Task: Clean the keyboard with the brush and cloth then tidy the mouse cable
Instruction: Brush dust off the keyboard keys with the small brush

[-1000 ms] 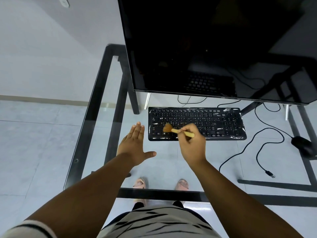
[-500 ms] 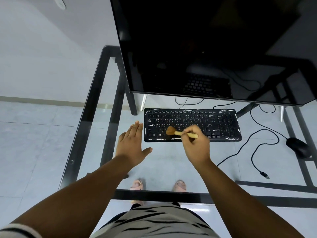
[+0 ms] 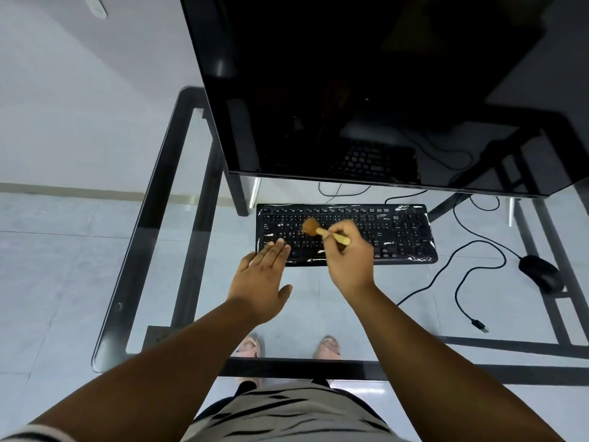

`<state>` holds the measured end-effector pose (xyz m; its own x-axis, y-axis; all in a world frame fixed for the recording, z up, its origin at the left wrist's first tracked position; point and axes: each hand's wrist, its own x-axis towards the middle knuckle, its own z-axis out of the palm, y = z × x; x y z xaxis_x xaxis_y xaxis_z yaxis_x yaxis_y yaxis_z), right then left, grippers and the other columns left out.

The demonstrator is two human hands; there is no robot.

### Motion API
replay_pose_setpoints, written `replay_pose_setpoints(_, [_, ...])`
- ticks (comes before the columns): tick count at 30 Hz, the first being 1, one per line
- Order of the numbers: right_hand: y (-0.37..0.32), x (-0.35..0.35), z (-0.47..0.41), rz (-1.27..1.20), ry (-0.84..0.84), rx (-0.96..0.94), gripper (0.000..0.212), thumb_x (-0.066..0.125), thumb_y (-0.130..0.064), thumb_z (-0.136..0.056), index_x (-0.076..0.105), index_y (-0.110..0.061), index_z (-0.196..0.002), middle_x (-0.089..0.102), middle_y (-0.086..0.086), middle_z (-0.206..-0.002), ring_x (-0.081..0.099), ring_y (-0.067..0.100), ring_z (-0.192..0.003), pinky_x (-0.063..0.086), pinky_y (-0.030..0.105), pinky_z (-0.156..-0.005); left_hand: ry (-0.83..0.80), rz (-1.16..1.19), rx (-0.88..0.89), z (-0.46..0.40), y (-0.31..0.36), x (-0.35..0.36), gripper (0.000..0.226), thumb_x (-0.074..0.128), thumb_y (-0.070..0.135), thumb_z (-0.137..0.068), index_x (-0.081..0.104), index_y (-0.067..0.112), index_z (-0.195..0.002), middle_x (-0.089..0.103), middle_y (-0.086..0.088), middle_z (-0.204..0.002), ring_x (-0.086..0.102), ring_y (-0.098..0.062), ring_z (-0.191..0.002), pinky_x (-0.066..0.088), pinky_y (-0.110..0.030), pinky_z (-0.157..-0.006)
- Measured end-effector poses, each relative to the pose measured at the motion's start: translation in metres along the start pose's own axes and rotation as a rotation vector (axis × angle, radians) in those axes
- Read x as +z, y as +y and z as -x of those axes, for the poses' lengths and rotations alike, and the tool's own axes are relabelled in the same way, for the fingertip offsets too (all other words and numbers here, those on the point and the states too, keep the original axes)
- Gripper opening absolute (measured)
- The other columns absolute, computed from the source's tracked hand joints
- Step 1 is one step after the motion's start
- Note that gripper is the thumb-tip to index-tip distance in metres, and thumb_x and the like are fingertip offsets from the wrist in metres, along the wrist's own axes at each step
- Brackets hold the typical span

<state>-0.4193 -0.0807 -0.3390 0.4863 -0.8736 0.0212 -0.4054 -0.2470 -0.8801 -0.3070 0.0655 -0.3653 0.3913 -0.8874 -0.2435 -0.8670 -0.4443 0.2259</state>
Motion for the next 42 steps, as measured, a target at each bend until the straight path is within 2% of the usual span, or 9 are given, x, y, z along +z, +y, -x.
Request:
replay_pose_setpoints(9, [0.010,-0.016,0.002,-0.019,0.050,0.028,0.009,0.063,-0.014,-0.091,0.058,-0.020,-0.087,0.060,0.000,-0.061,0.045,0.009,-0.048,0.036,0.026,-0.045,-0.021,-0.023,-0.016,0.000,0.003,0.002,0.073,0.034,0.050,-0.096,0.003,0.020,-0.155,-0.004,0.002,-0.163,-0.002,-0.015,-0.149,0.005,-0.037,-0.119])
replay_pose_setpoints(14, [0.015,-0.025,0.004,-0.155,-0.065,0.055,0.006,0.062,-0.018,-0.088,0.060,-0.023,-0.086,0.065,0.018,-0.071,0.058,0.040,-0.066,0.047,0.045,-0.055,-0.006,-0.031,-0.052,-0.002,0.010,0.001,0.074,0.034,0.050,-0.096,0.001,0.019,-0.155,-0.001,0.002,-0.163,0.002,-0.016,-0.149,0.007,-0.039,-0.119])
replay_pose_setpoints(19, [0.022,-0.034,0.005,-0.114,0.048,0.069,0.009,0.063,-0.012,-0.089,0.060,-0.019,-0.085,0.065,0.014,-0.068,0.058,0.038,-0.063,0.047,0.040,-0.053,0.022,-0.018,-0.107,-0.003,0.019,0.000,0.073,0.035,0.049,-0.097,0.002,0.018,-0.154,0.003,0.001,-0.163,0.006,-0.016,-0.149,0.008,-0.038,-0.118])
replay_pose_setpoints(23, [0.024,-0.039,0.005,-0.142,-0.162,0.068,0.012,0.062,-0.013,-0.085,0.062,-0.024,-0.083,0.066,0.017,-0.069,0.056,0.038,-0.059,0.046,0.045,-0.051,0.028,-0.005,-0.140,-0.002,0.025,0.003,0.074,0.035,0.049,-0.096,0.002,0.018,-0.155,0.004,0.000,-0.163,0.007,-0.016,-0.149,0.010,-0.038,-0.118])
replay_pose_setpoints(27, [0.022,-0.038,0.003,-0.178,-0.028,0.069,0.009,0.062,-0.016,-0.087,0.060,-0.025,-0.084,0.064,0.021,-0.070,0.059,0.039,-0.064,0.049,0.044,-0.055,0.042,0.014,-0.167,0.002,0.028,0.004,0.075,0.037,0.048,-0.096,0.003,0.017,-0.155,0.005,-0.001,-0.163,0.008,-0.017,-0.149,0.011,-0.039,-0.118])
replay_pose_setpoints(32, [0.018,-0.031,0.007,-0.128,-0.271,0.019,0.007,0.064,-0.019,-0.086,0.063,-0.025,-0.084,0.067,0.008,-0.068,0.060,0.028,-0.059,0.050,0.040,-0.055,0.039,-0.011,-0.205,0.006,0.029,0.004,0.075,0.035,0.049,-0.096,0.002,0.017,-0.155,0.003,0.000,-0.163,0.006,-0.016,-0.149,0.009,-0.040,-0.118])
replay_pose_setpoints(34, [0.021,-0.033,0.005,-0.092,-0.159,0.008,0.009,0.064,-0.013,-0.088,0.063,-0.021,-0.085,0.066,0.009,-0.066,0.051,0.019,-0.051,0.040,0.030,-0.048,0.035,-0.018,-0.212,0.007,0.029,0.004,0.075,0.034,0.049,-0.096,0.000,0.017,-0.154,0.001,0.000,-0.163,0.004,-0.016,-0.149,0.008,-0.041,-0.119])
replay_pose_setpoints(38, [0.023,-0.040,-0.002,-0.158,-0.056,0.046,0.007,0.062,-0.017,-0.089,0.061,-0.024,-0.086,0.066,0.014,-0.072,0.058,0.034,-0.062,0.045,0.039,-0.052,0.036,-0.009,-0.194,0.007,0.030,0.002,0.075,0.035,0.048,-0.096,-0.001,0.018,-0.155,-0.001,0.001,-0.163,0.002,-0.015,-0.149,0.005,-0.040,-0.120])
replay_pose_setpoints(42, [0.024,-0.044,-0.009,-0.091,0.001,0.066,0.011,0.062,-0.011,-0.090,0.061,-0.021,-0.086,0.064,0.015,-0.068,0.045,0.014,-0.050,0.037,0.027,-0.048,0.021,-0.028,-0.151,-0.001,0.034,-0.001,0.075,0.033,0.047,-0.097,-0.007,0.019,-0.154,-0.008,0.002,-0.163,-0.005,-0.014,-0.149,0.001,-0.039,-0.120])
